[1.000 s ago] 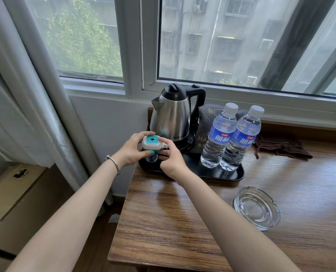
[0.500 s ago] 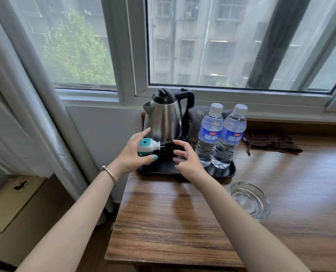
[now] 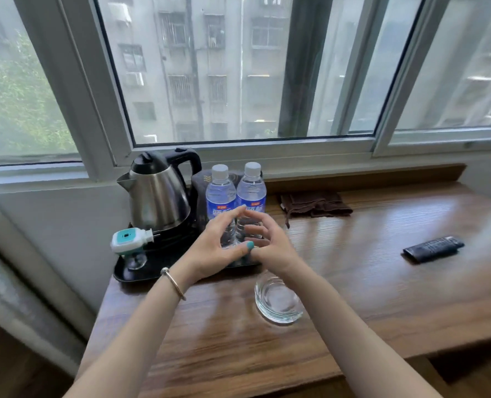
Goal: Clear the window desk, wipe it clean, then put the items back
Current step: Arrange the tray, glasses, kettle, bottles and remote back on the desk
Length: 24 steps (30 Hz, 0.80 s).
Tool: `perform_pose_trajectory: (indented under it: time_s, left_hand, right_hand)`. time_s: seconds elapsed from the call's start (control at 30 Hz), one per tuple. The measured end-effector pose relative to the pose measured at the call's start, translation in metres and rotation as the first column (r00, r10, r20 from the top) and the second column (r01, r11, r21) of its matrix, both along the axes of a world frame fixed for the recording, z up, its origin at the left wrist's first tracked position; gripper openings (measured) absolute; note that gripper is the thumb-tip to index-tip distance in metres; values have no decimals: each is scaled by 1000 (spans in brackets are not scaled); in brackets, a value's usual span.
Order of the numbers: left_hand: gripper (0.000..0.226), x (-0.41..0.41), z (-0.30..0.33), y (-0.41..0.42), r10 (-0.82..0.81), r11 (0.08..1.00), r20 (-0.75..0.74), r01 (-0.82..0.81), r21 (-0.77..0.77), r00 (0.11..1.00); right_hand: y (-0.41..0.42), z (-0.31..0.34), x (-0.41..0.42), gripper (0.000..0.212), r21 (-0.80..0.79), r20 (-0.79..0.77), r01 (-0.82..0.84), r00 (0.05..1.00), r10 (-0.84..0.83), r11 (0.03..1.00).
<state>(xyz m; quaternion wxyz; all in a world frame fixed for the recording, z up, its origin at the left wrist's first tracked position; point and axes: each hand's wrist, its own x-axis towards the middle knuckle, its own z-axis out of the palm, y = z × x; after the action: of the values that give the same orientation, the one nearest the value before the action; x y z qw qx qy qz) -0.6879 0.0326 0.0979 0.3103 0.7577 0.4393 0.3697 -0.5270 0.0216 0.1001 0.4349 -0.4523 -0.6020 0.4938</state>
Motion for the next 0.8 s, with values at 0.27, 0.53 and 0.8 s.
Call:
perform_pose_trajectory:
  time_s: [0.27,0.53,0.8]
  left_hand:
    - [84,116,-4,30,-210,974,-23,208,-91,977]
    - [70,237,-14,55,-404,900,-98,376,-220,910]
    - [70,376,-50,74,-407,899,-271,331,-285,872]
  right_hand:
    - [1,5,150,63,-48,101,238,967,-232,970]
    - [7,-26,317,50,-59,283,455,861,-422,889]
    - [26,-55,459,60,87,653,449,649,-391,889]
